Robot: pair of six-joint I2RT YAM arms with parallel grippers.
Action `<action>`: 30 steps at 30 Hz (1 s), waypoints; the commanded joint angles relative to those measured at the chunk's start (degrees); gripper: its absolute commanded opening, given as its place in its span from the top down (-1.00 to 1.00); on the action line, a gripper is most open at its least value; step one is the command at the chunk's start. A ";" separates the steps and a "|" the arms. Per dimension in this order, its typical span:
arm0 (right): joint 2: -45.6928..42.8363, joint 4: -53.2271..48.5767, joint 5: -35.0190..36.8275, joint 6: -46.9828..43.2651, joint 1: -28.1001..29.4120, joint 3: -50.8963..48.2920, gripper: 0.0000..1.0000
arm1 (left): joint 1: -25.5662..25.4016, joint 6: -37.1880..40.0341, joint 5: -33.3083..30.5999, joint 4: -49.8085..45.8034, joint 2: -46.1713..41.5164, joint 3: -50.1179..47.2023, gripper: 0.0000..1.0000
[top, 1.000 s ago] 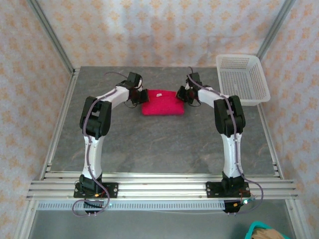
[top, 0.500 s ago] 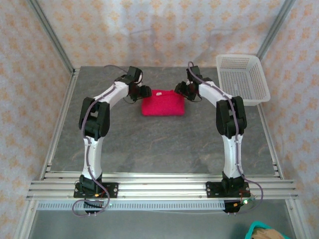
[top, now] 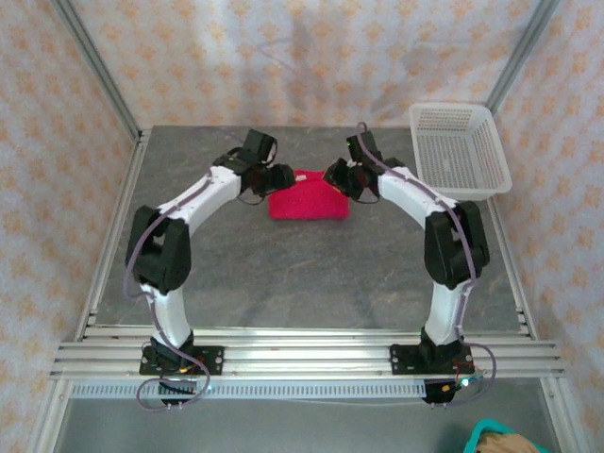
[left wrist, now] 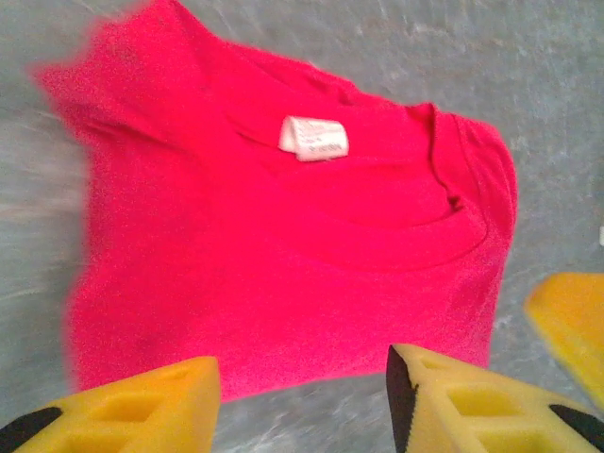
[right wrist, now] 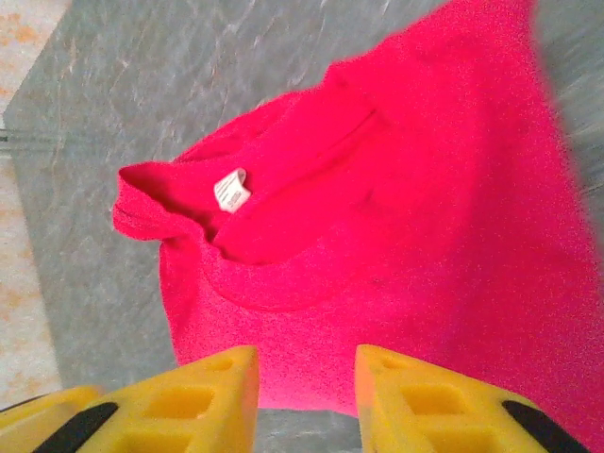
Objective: Fold the inside-out t-shirt
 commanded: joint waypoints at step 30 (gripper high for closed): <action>17.03 -7.96 -1.21 -2.13 -5.03 15.55 0.39 | -0.29 2.91 -9.45 -13.86 4.44 15.50 -0.07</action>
